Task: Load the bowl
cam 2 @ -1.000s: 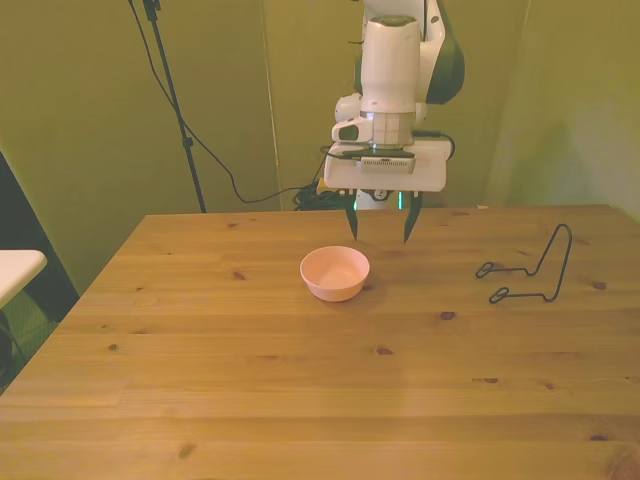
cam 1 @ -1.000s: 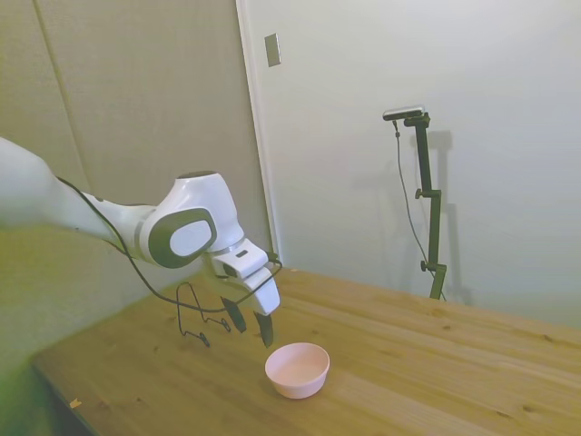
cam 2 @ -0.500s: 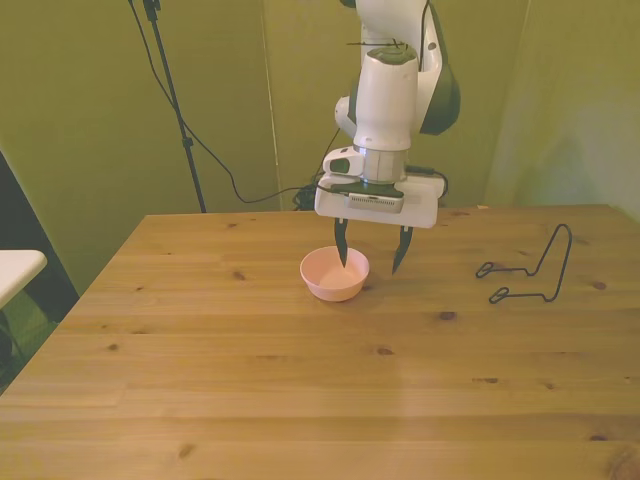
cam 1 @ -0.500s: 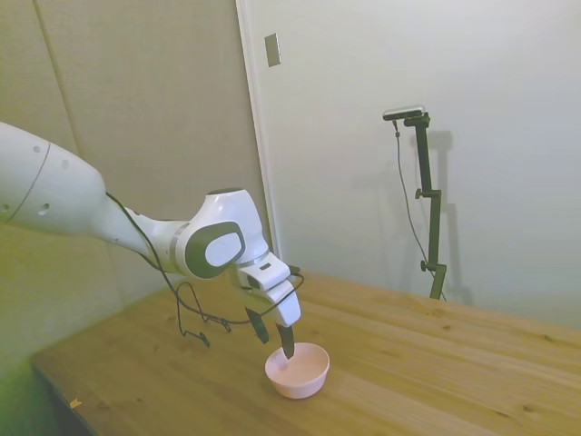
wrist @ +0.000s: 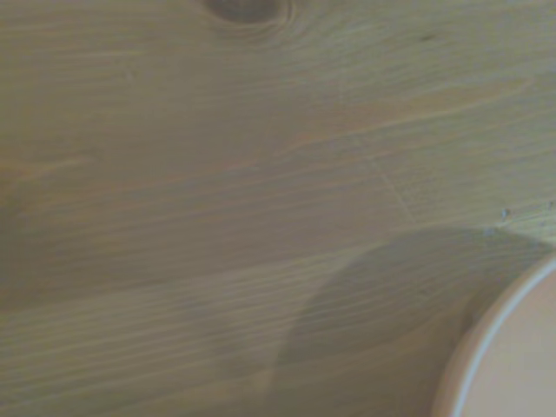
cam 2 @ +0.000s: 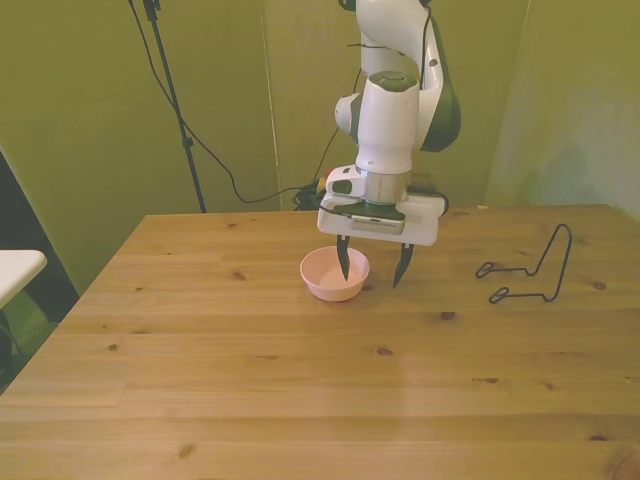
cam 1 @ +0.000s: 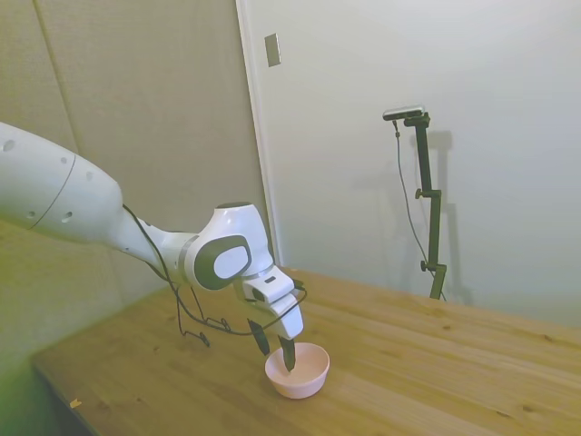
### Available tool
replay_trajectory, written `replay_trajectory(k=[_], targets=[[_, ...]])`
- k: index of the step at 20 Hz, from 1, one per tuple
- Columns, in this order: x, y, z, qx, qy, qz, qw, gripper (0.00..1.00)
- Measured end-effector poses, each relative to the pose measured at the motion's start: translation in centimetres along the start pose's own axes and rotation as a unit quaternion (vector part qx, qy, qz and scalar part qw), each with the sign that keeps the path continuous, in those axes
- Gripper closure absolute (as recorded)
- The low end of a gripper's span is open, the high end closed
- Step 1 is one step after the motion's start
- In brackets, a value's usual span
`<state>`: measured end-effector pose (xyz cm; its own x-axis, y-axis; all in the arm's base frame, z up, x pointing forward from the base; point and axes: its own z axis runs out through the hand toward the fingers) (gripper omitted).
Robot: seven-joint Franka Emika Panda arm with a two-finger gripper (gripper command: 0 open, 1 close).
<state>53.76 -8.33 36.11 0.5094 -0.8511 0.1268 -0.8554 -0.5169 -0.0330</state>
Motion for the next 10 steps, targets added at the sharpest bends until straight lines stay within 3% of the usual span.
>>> replay_trajectory(k=[10], targets=[[0.13, 0.11, 0.38, 0.001, -0.002, -0.002, 1.0000, 1.00]])
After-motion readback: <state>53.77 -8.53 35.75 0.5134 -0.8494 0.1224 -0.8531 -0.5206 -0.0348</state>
